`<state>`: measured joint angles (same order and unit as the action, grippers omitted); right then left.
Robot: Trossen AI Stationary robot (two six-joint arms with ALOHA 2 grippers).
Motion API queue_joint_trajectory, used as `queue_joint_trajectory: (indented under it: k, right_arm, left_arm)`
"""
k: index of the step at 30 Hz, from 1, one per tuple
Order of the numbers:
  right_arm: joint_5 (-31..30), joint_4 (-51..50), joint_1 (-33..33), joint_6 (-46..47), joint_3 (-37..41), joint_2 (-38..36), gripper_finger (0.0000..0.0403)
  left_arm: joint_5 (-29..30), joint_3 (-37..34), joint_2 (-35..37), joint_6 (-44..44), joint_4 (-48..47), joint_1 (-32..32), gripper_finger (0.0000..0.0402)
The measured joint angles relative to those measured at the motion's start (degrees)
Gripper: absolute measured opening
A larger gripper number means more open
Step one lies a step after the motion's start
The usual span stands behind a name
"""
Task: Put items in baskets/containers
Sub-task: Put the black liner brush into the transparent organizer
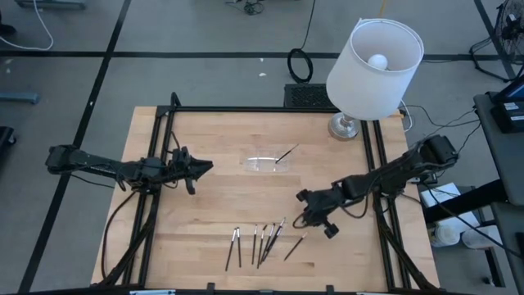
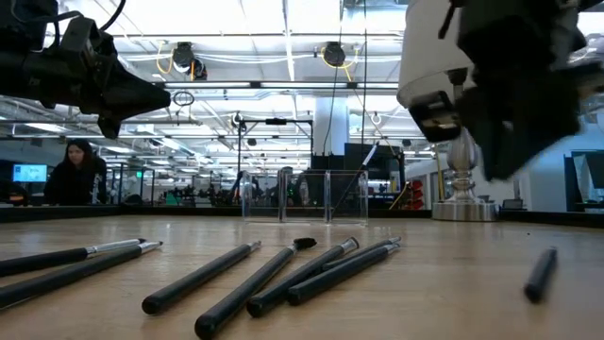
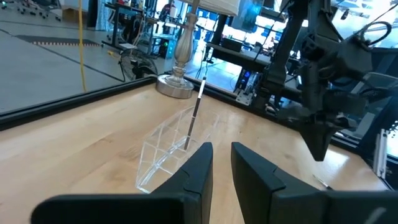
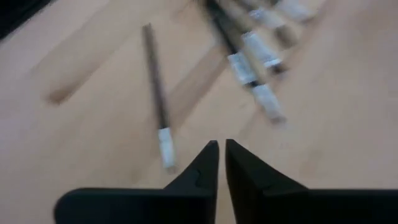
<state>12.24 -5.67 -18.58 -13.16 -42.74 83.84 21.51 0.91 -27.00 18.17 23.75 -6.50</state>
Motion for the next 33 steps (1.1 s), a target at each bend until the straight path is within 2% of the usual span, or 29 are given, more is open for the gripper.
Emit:
queue_joint_trajectory:
  k: [8, 12, 16, 25, 33]
  right_arm:
    - [-0.4, -1.8, -6.1, 6.1, 0.0, 1.2, 0.0134]
    - [-3.3, 1.4, -8.8, 7.1, 0.0, 1.2, 0.0165]
    - [-3.3, 8.0, -11.0, 7.2, 0.0, 2.0, 0.0172]
    - [-3.3, 8.0, -12.5, 10.8, -0.8, 10.2, 0.0161]
    - [1.6, 10.5, -11.3, 9.5, -3.5, 15.9, 0.0155]
  left_arm:
    - [-0.5, 0.0, 0.0, 0.0, 0.0, 0.0, 0.0065]
    - [-0.5, 0.0, 0.0, 0.2, 0.0, 0.0, 0.0065]
    - [-0.5, 0.0, 0.0, 0.4, 0.0, 0.0, 0.0065]
    - [-0.5, 0.0, 0.0, 0.4, 0.0, 0.0, 0.0065]
    - [-0.5, 0.0, 0.0, 1.5, 0.0, 0.0, 0.0065]
